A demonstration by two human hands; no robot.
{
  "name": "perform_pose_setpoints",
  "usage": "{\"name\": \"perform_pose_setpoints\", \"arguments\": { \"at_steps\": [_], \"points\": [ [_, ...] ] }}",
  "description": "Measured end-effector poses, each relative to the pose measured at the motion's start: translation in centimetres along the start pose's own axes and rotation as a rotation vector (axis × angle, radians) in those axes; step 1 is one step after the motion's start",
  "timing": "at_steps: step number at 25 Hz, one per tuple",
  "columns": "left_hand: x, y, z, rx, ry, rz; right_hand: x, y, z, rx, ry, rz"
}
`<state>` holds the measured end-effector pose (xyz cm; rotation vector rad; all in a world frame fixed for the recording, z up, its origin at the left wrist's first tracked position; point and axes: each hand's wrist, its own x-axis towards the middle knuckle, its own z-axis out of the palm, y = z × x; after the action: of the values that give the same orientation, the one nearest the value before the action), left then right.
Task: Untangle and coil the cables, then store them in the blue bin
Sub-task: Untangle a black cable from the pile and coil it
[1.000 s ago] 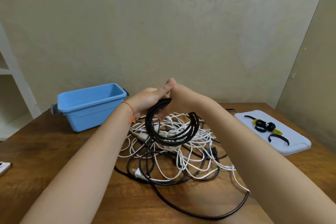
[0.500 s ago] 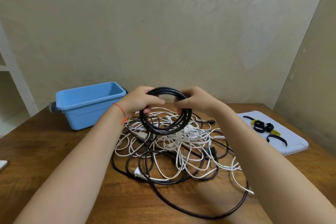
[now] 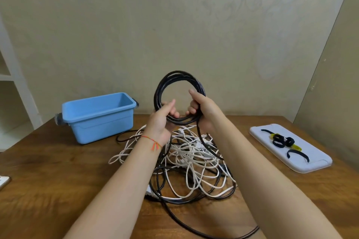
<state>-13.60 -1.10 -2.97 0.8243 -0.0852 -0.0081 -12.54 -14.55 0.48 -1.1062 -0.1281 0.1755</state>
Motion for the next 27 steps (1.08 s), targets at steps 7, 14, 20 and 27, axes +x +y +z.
{"name": "perform_pose_setpoints", "arguments": {
  "at_steps": [7, 14, 20, 27],
  "points": [
    [-1.5, 3.7, -1.3, 0.626, -0.214, -0.051, -2.0, -4.1, 0.8, -1.109, -0.087, -0.051],
    [-1.9, 4.3, 1.5, 1.258, -0.156, 0.167, -1.9, -3.7, 1.8, -1.506, -0.212, -0.221],
    [-1.3, 3.5, -0.1, 0.544, 0.176, 0.222, -1.5, -3.6, -2.5, -1.020, -0.155, -0.152],
    [-1.3, 3.7, -0.3, 0.344, 0.218, 0.199, -2.0, -2.0, -3.3, -0.604, -0.187, -0.027]
  ]
}}
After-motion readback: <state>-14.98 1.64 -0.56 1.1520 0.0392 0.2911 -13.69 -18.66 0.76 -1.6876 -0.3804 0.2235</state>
